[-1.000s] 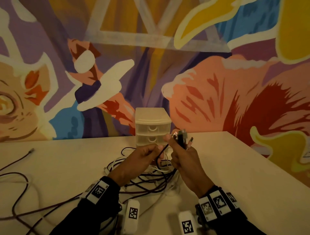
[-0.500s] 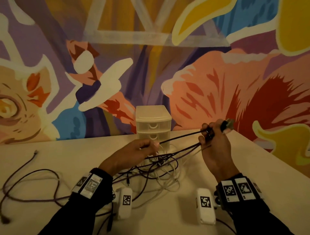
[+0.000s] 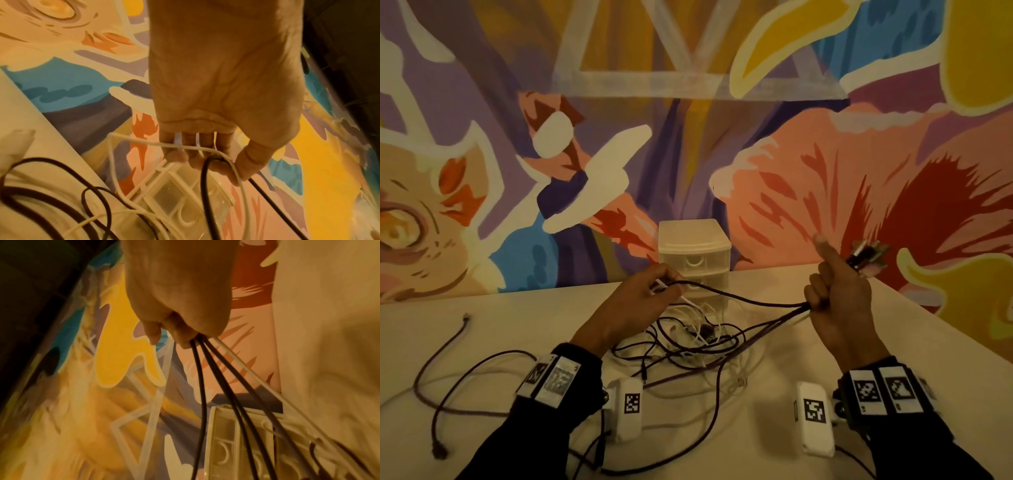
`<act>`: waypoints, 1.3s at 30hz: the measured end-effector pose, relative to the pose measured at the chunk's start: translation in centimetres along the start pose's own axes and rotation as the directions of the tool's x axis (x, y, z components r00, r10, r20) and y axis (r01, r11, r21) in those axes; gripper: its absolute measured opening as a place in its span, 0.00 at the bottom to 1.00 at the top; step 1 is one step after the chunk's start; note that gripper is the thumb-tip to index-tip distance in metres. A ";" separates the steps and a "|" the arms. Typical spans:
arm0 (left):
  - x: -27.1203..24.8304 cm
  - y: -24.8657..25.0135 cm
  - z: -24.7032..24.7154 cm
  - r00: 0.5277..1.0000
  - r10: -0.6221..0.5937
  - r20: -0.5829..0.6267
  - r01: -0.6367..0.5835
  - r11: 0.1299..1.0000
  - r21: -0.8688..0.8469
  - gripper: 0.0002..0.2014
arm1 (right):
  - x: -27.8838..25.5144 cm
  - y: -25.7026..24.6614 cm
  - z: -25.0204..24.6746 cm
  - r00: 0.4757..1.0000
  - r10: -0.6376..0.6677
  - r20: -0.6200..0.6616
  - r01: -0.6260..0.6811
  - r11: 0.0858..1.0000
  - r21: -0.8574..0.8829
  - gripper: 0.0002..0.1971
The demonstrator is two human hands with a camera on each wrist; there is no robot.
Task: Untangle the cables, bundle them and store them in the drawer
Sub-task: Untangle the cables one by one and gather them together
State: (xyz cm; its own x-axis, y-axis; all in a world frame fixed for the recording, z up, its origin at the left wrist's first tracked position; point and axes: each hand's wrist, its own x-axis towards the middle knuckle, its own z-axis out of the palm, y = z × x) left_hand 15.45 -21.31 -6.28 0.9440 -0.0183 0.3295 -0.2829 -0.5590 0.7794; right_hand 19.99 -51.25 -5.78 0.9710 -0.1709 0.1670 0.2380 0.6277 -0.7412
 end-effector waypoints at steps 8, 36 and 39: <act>-0.4 2.3 0.3 0.971 0.159 -0.177 -0.185 0.973 -0.140 0.09 | -3.7 2.3 2.8 0.873 0.365 0.324 0.053 0.589 -0.806 0.21; -0.5 0.4 2.5 0.989 0.115 -0.089 -0.118 0.992 -0.032 0.07 | -2.6 3.9 2.5 0.983 0.146 0.115 -0.020 0.700 -0.714 0.18; -0.6 0.8 3.3 0.992 0.124 -0.024 -0.125 0.992 -0.026 0.06 | -3.0 4.9 2.6 0.968 0.211 0.136 -0.051 0.697 -0.715 0.20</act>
State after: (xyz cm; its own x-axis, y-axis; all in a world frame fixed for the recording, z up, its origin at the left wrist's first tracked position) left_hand 15.20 -24.52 -7.62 0.8970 -0.0676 0.4368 -0.4031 -0.5302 0.7459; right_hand 18.26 -45.64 -8.20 0.9931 0.0699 0.0939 0.1004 -0.0973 -0.9902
